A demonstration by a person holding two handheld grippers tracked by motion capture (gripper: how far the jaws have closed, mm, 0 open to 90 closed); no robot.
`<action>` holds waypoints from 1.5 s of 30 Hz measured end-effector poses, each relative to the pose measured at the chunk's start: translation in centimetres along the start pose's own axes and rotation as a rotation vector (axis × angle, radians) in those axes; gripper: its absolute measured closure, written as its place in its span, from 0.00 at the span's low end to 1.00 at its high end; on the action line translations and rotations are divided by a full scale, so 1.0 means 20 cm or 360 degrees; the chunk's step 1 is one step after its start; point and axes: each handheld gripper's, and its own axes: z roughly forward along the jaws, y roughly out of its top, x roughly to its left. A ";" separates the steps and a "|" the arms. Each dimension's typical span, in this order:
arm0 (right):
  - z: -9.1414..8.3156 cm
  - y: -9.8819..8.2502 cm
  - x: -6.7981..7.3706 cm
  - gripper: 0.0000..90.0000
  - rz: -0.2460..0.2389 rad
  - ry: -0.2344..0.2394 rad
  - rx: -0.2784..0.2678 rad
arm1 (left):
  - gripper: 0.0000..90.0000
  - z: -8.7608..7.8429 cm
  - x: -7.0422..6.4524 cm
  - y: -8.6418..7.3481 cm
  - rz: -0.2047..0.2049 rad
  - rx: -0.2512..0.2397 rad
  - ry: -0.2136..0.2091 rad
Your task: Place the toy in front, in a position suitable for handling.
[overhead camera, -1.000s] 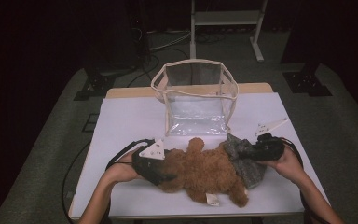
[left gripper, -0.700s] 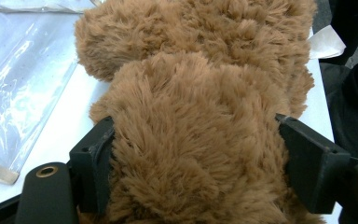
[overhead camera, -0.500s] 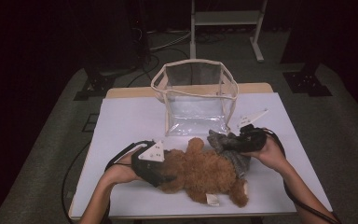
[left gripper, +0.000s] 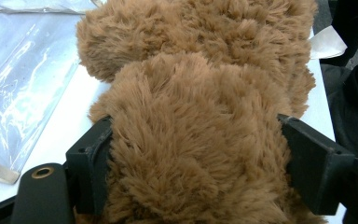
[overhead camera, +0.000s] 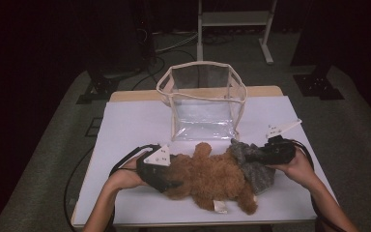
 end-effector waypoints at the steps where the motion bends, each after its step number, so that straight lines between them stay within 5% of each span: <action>1: 0.01 0.01 0.01 0.84 -0.0018 0.0007 0.0002 | 0.22 0.00 0.00 0.00 -0.0002 -0.0002 -0.0001; 4: 0.07 0.02 0.03 0.84 -0.0046 0.0034 0.0036 | 0.22 0.00 0.00 -0.01 -0.0005 -0.0008 0.0000; 7: 0.10 -0.03 0.00 0.84 0.0005 0.0062 0.0028 | 0.22 0.00 0.00 -0.01 -0.0014 -0.0019 0.0000; 14: 0.01 -0.06 0.00 0.83 0.0034 0.0028 0.0036 | 0.22 0.00 0.01 -0.01 -0.0024 -0.0021 0.0004; 19: 0.03 0.08 0.12 0.83 -0.0107 0.0110 0.0006 | 0.22 0.01 0.02 -0.01 -0.0037 -0.0026 0.0013; 26: 0.18 0.28 0.29 0.83 -0.0302 0.0221 0.0040 | 0.21 0.03 0.05 0.00 -0.0071 -0.0062 0.0053; 32: 0.21 0.30 0.40 0.83 -0.0416 0.0223 0.0072 | 0.21 0.03 0.07 -0.01 -0.0122 -0.0118 0.0130; 36: 0.17 0.23 0.36 0.83 -0.0380 0.0127 0.0088 | 0.20 0.00 0.07 0.01 -0.0114 -0.0165 0.0123; 45: 0.16 0.16 0.18 0.83 -0.0204 0.0093 -0.0011 | 0.19 -0.12 0.04 -0.04 -0.0043 -0.0137 0.0086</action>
